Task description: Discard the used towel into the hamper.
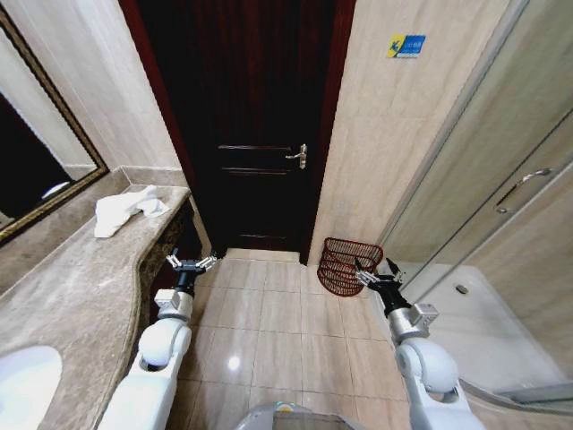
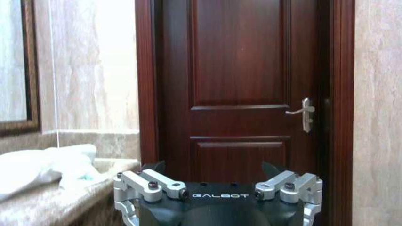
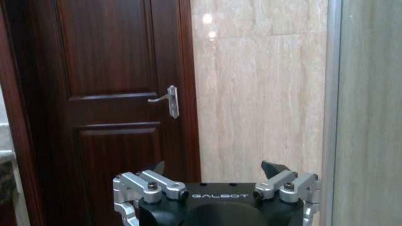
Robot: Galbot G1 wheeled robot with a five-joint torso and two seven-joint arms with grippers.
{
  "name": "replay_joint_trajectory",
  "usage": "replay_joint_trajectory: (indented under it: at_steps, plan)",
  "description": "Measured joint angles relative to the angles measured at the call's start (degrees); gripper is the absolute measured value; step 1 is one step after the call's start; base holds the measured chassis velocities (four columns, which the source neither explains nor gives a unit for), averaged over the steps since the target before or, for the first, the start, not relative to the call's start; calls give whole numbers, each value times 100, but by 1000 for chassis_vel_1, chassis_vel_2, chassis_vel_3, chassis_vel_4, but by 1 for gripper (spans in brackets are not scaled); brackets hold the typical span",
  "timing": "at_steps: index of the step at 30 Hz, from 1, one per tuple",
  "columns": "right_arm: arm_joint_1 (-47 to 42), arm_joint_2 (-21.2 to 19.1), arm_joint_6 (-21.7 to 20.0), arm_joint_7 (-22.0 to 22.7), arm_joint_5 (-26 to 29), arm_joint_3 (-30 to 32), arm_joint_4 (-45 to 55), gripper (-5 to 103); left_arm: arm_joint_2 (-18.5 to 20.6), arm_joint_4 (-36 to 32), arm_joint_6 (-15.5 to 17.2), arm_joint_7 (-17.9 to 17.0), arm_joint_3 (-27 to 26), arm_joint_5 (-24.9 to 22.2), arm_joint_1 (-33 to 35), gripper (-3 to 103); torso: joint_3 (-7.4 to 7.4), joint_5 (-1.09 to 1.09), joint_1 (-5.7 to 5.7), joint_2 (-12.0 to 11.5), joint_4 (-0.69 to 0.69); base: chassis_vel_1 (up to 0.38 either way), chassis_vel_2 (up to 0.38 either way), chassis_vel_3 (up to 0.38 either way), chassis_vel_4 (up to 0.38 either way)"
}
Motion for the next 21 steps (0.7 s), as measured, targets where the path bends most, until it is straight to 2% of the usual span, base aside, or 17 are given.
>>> replay_joint_trajectory:
  at_steps: [6,21]
  plan:
    - [-23,-84,-20,-14,32,39,62,100,-111,-98,-7,-19,31,-85,129,100,0,0,0,0,0,0,0,0,0]
    - [-43,-134,-45,49,81,44,42,100,-87,-168,-69,-19,7,-43,205,100,0,0,0,0,0,0,0,0,0]
